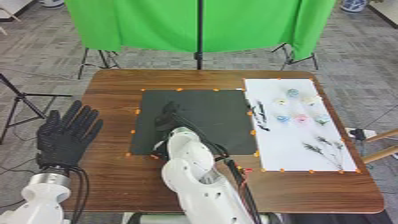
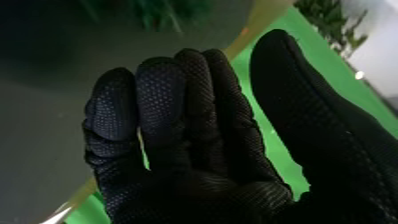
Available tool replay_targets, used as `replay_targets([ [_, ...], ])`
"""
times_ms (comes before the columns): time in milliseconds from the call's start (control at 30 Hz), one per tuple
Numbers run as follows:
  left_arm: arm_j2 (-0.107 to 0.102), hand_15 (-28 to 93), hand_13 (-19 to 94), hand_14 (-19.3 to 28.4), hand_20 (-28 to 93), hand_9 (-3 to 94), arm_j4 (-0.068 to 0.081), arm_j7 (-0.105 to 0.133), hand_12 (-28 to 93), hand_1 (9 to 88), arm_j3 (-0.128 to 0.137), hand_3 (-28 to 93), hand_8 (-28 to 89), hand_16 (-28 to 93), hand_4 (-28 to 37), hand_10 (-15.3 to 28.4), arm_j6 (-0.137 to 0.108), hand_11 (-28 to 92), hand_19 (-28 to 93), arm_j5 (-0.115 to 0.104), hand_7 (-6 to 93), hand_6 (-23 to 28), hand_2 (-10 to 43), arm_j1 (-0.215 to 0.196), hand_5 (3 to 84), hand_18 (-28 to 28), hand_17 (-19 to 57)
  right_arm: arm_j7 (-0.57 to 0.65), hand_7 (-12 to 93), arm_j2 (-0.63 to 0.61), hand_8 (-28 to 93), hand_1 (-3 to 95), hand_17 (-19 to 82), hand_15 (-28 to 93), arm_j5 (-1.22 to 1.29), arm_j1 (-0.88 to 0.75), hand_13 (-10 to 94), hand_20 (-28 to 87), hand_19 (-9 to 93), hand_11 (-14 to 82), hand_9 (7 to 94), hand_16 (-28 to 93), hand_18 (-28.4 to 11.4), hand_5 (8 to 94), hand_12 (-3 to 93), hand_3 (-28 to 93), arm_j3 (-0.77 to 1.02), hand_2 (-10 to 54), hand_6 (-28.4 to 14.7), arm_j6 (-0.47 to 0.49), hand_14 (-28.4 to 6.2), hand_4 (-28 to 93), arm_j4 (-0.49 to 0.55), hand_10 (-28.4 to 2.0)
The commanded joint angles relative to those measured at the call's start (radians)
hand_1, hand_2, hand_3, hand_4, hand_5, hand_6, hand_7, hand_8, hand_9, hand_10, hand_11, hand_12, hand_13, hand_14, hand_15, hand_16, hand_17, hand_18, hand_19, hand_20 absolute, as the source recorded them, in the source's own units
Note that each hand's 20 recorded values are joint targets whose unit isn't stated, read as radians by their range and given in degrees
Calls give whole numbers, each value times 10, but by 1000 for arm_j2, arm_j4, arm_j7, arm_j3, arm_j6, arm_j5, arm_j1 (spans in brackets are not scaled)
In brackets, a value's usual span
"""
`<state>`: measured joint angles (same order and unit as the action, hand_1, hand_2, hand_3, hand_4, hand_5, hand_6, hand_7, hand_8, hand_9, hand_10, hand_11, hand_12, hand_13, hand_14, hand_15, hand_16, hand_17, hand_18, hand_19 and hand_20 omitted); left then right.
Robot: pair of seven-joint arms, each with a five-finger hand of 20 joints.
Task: Arrange flowers
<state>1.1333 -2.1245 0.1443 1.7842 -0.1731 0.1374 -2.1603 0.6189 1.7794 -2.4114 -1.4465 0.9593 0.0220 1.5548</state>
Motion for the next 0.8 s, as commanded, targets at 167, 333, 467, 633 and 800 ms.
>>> replay_targets([
  [167,50,339,283,145,141,380,-14,-35,129,309,67,710,-80,-48,-283,140,11,165,272,10,115,83,122,-43,455,127,-34,22,363,-330,-143,474,398,688,116,-44,614,249,923,480,591,369,-244,507,343,826,190,-95,-91,-151,-160,-283,308,-197],
  [333,55,338,284,144,141,380,-16,-34,129,308,70,711,-80,-48,-283,140,10,166,271,7,115,82,122,-46,455,127,-34,83,333,-496,-128,453,381,661,79,-174,588,244,920,398,580,329,-247,508,240,834,360,-95,-99,-117,-169,-282,433,-215],
  [467,59,336,283,144,141,380,-18,-37,129,311,78,729,-78,-48,-277,140,12,166,271,11,120,82,129,-50,458,127,-34,67,331,-613,-120,442,372,659,-24,-348,566,241,919,366,568,297,-243,505,226,830,505,-95,-101,-198,-172,-282,492,-217],
  [633,65,339,284,145,142,380,-30,-29,132,313,102,729,-79,-48,-266,140,-1,168,272,9,136,84,135,-72,466,127,-34,34,356,-659,-129,443,358,663,-70,-524,549,246,912,362,554,292,-235,498,225,835,693,-95,-96,-219,-167,-282,522,-211],
  [800,67,341,285,144,142,383,-32,-30,132,313,99,738,-80,-47,-256,141,7,169,272,10,136,84,142,-76,465,128,-34,36,385,-672,-152,436,324,643,-49,-594,507,267,875,327,517,255,-227,481,210,845,785,-95,-86,-127,-170,-283,526,-210],
])
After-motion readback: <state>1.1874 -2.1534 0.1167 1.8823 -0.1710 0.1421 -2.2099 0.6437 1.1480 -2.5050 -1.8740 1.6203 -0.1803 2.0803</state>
